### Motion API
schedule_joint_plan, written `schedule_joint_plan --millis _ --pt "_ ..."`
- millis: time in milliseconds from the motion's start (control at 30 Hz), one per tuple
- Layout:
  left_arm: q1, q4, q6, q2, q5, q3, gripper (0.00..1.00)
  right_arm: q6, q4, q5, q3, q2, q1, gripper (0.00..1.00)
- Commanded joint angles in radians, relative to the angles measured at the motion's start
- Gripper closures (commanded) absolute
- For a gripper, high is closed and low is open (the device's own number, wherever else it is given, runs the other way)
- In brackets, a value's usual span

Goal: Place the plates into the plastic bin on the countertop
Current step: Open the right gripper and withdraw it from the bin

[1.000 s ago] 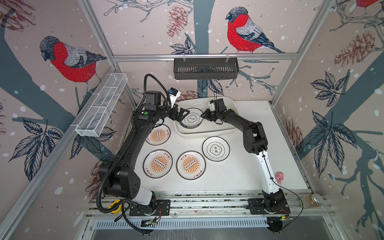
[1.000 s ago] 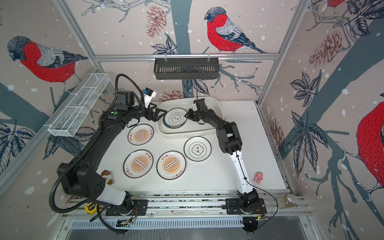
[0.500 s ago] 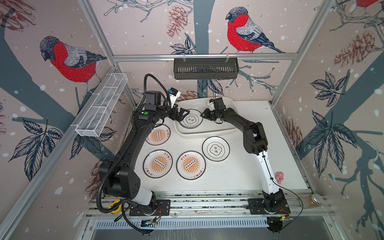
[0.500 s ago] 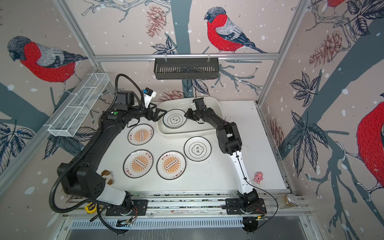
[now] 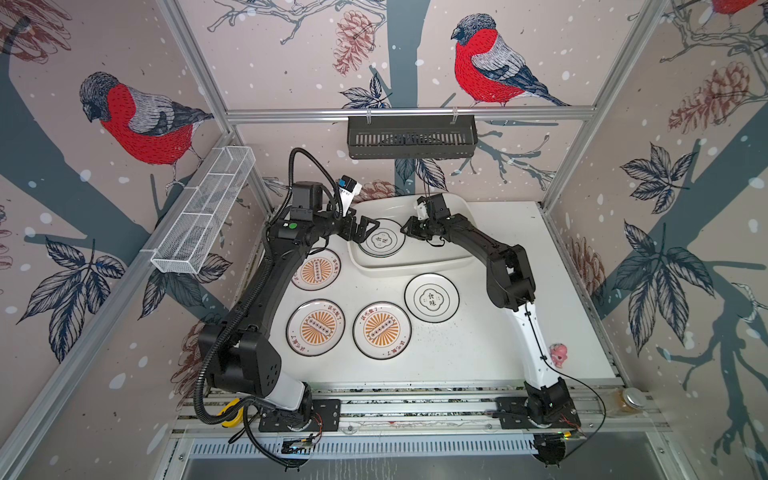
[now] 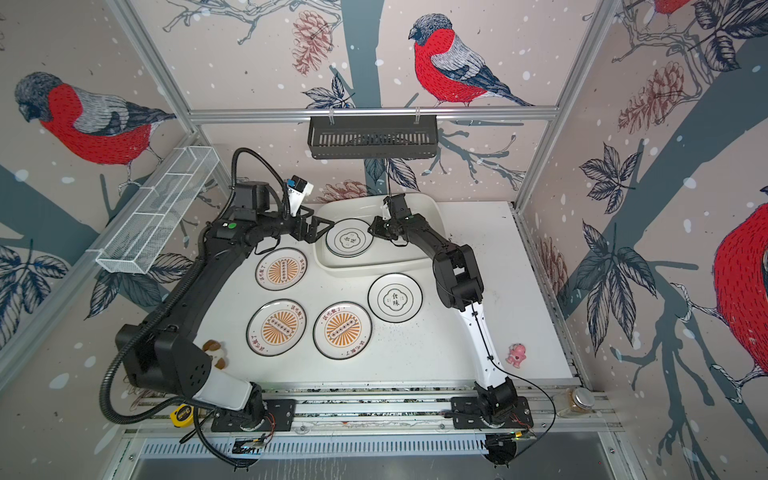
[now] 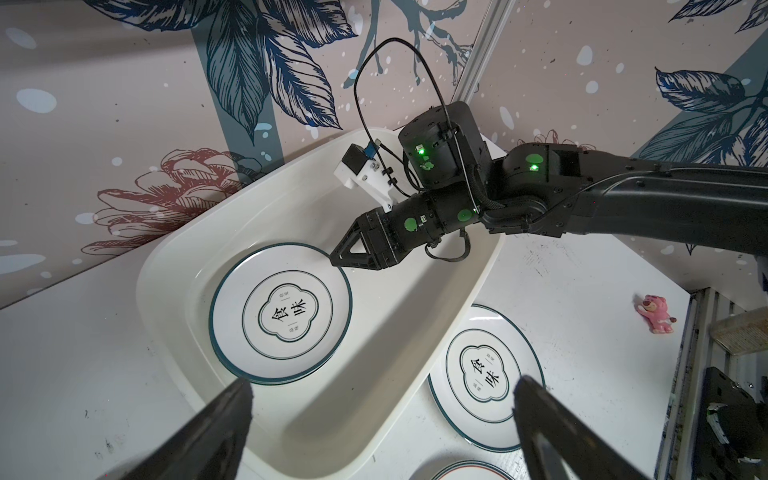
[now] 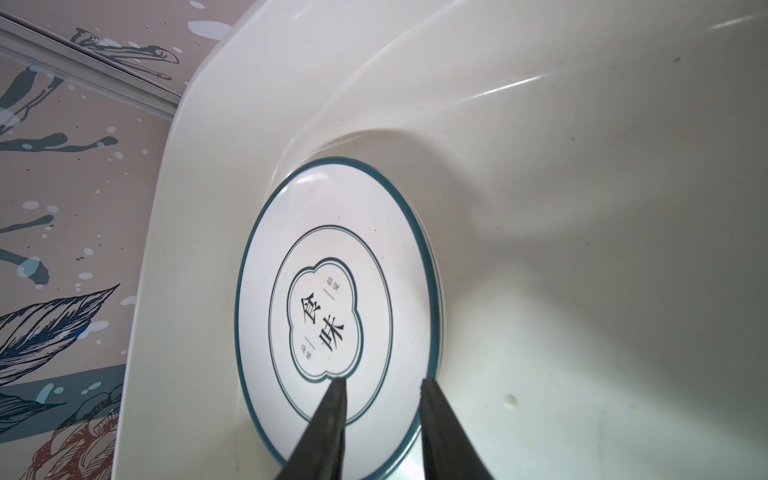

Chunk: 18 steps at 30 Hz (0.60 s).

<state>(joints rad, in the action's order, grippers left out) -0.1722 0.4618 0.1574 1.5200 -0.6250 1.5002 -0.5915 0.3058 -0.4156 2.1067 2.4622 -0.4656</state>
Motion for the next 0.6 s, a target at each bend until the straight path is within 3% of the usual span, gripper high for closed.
schedule_joint_plan --millis 0,233,567 --pt "-0.003 0.012 0.022 -0.002 0.005 0.013 0.03 0.034 -0.005 0.049 -0.027 -0.051 0.002 0.68" --pt "-0.005 0.053 0.052 0.003 0.032 0.027 0.03 0.065 -0.100 0.140 -0.280 -0.291 0.009 0.65" --pt "-0.023 0.115 0.117 -0.015 0.025 -0.011 0.03 0.053 -0.288 0.180 -0.919 -0.894 0.027 0.63"
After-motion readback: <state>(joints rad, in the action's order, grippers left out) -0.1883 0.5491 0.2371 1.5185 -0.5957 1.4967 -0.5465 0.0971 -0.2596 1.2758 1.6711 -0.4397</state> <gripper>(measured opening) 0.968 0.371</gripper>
